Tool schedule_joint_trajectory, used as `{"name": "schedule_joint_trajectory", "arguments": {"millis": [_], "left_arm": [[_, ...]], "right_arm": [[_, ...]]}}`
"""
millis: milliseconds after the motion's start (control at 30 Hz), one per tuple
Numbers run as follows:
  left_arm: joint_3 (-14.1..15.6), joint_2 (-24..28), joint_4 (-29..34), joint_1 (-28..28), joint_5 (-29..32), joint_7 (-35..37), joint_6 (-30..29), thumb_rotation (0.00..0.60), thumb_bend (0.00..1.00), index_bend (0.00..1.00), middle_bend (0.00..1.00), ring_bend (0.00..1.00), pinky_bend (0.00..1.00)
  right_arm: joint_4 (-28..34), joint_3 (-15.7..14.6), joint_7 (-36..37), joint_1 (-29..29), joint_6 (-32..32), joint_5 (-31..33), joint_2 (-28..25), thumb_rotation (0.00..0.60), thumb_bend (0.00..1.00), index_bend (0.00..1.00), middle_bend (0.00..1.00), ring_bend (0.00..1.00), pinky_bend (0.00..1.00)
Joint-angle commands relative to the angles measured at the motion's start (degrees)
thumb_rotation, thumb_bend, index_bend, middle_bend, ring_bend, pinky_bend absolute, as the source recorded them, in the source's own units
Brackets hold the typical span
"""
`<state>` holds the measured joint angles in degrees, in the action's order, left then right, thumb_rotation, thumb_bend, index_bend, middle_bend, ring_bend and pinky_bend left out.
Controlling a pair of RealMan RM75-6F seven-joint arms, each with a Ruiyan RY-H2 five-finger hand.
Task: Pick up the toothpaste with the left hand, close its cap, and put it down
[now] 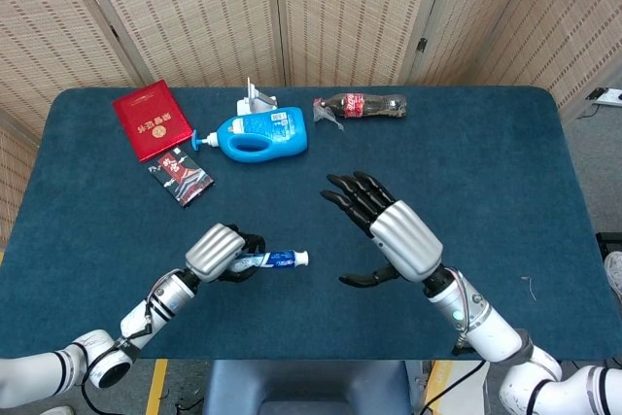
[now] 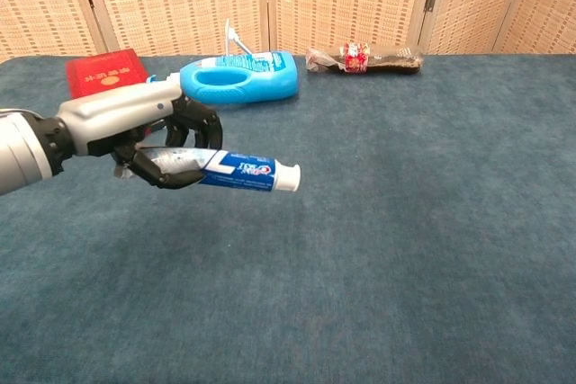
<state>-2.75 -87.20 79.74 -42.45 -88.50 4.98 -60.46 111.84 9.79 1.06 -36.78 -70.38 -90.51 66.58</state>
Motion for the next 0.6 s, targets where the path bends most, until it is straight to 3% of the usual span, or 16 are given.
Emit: {"name": "schedule_joint_trajectory", "arguments": {"millis": [33, 133, 233, 333, 433, 500, 600], "left_arm": [[-0.9, -1.5, 0.2, -0.3, 3.2, -2.6, 2.3, 0.6, 0.62, 0.71, 0.79, 0.71, 0.54], [-1.6, -2.6, 0.1, -0.3, 5.6, -4.5, 3.5, 0.6, 0.61, 0.67, 0.77, 0.68, 0.53], [-2.3, -2.9, 1.0, -0.2, 8.8, -6.9, 5.1, 0.6, 0.5, 0.52, 0.67, 0.59, 0.49], [-2.8, -2.9, 2.0, -0.1, 11.8, -9.0, 6.5, 0.6, 0.39, 0.34, 0.53, 0.46, 0.44], [-3.3, -2.3, 3.4, -0.2, 14.7, -10.3, 8.1, 0.6, 0.33, 0.12, 0.34, 0.25, 0.31], [-3.8, -1.7, 4.4, 0.0, 15.9, -10.4, 8.3, 0.6, 0.3, 0.03, 0.25, 0.16, 0.24], [-4.3, -0.5, 5.8, 0.7, 16.4, -10.0, 7.2, 0.6, 0.29, 0.0, 0.17, 0.09, 0.2]], "right_arm": [[-0.1, -0.4, 0.1, 1.0, -0.5, 0.3, -1.0, 0.0, 0.0, 0.0, 0.0, 0.0, 0.0], [-0.3, -0.8, 0.5, 1.8, -0.8, 0.5, -1.8, 0.0, 0.0, 0.0, 0.0, 0.0, 0.0], [-0.8, -1.0, 1.2, 2.6, -1.1, 0.7, -2.3, 0.0, 0.0, 0.0, 0.0, 0.0, 0.0], [-1.3, -1.1, 1.7, 3.2, -1.4, 1.1, -2.7, 0.0, 0.0, 0.0, 0.0, 0.0, 0.0], [-1.6, -1.2, 1.9, 3.7, -1.5, 1.2, -3.1, 0.0, 0.0, 0.0, 0.0, 0.0, 0.0], [-1.8, -1.3, 1.8, 4.1, -1.5, 1.4, -3.5, 0.0, 0.0, 0.0, 0.0, 0.0, 0.0], [-1.9, -1.4, 1.8, 4.7, -1.4, 1.9, -4.4, 0.0, 0.0, 0.0, 0.0, 0.0, 0.0]]}}
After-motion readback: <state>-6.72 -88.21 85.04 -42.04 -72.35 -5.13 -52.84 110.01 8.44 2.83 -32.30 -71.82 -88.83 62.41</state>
